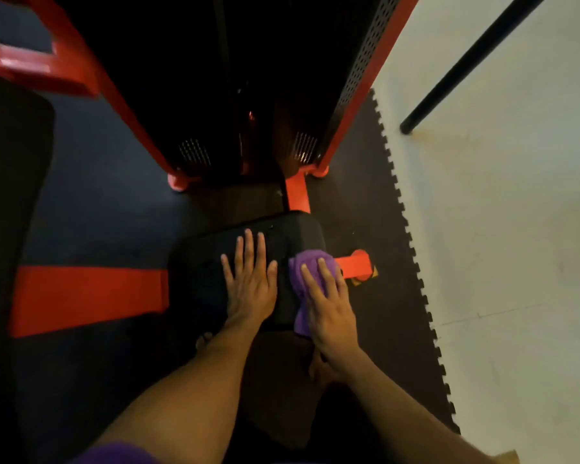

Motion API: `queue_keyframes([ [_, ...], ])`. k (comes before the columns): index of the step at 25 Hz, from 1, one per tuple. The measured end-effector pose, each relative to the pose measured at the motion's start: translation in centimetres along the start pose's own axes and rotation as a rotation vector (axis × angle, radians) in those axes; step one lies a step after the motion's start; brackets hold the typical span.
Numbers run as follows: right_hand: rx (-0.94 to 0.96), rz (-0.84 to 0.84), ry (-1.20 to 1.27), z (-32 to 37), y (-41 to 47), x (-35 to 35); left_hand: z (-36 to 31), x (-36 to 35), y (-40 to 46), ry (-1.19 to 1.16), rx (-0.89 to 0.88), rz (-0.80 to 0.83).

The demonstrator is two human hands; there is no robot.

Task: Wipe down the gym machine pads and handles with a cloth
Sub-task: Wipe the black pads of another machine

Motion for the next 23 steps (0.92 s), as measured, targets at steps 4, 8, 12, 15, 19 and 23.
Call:
queue_keyframes([
  [4,0.079,-0.053,-0.001,-1.6,5.8,-1.4,0.8,-1.6,-0.1,0.078,-0.030,-0.115],
  [8,0.024,-0.031,0.081,-2.4,12.8,-0.8,0.6,-1.1,-0.3,0.080,-0.022,-0.158],
  [12,0.066,-0.019,0.123,-3.1,9.0,-0.2,0.5,-0.9,-0.3,0.077,-0.025,-0.166],
  [15,0.032,0.111,0.152,-3.4,-1.2,-0.9,0.6,-0.9,-0.3,0.076,-0.014,-0.169],
  [19,0.058,0.095,0.220,-3.8,1.9,-1.2,0.6,-0.9,-0.5,0.065,-0.013,-0.181],
  [23,0.027,0.042,0.197,-3.2,15.5,-0.5,0.7,-1.0,-0.4,0.066,-0.010,-0.182],
])
Point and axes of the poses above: each hand's wrist, its own y-axis towards the middle knuckle, its own x-axis out of the back of the hand, z = x × y, the point moved 8 cm from there along y, towards the middle knuckle, and after that the axes turned 2 degrees about -z, right-handed, at the moved point
